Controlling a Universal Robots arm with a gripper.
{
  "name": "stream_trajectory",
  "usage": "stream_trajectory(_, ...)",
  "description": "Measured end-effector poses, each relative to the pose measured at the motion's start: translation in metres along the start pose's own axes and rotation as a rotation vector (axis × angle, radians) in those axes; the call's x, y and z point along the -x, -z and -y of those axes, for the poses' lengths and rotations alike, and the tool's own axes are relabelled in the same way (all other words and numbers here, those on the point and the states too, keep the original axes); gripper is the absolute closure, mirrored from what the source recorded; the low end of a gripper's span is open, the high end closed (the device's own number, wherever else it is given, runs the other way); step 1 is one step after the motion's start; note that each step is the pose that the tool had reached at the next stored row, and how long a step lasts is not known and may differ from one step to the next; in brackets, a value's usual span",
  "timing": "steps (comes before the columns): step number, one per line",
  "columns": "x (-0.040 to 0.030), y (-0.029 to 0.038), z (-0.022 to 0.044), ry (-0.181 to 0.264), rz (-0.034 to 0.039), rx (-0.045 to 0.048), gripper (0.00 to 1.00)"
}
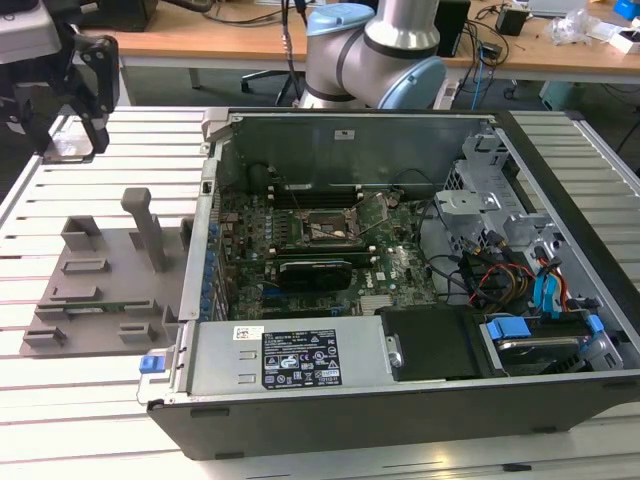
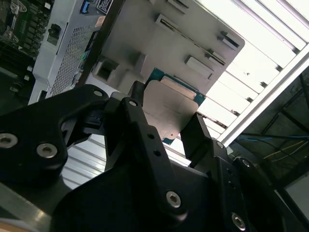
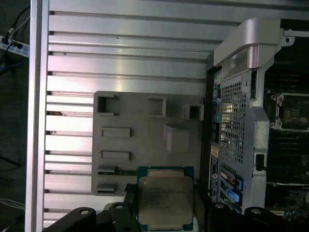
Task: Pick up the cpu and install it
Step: 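Pick up the cpu and move it towards the insertion slot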
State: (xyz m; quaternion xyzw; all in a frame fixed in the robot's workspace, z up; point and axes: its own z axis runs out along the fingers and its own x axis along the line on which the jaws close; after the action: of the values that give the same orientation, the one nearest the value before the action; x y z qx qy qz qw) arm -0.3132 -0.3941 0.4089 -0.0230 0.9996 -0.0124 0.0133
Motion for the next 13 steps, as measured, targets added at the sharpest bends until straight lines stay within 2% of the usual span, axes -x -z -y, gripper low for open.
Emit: stream_trajectory(13,0.0211,-0.0006,0.0010,0.000,-0.0003,0.0000,0.45)
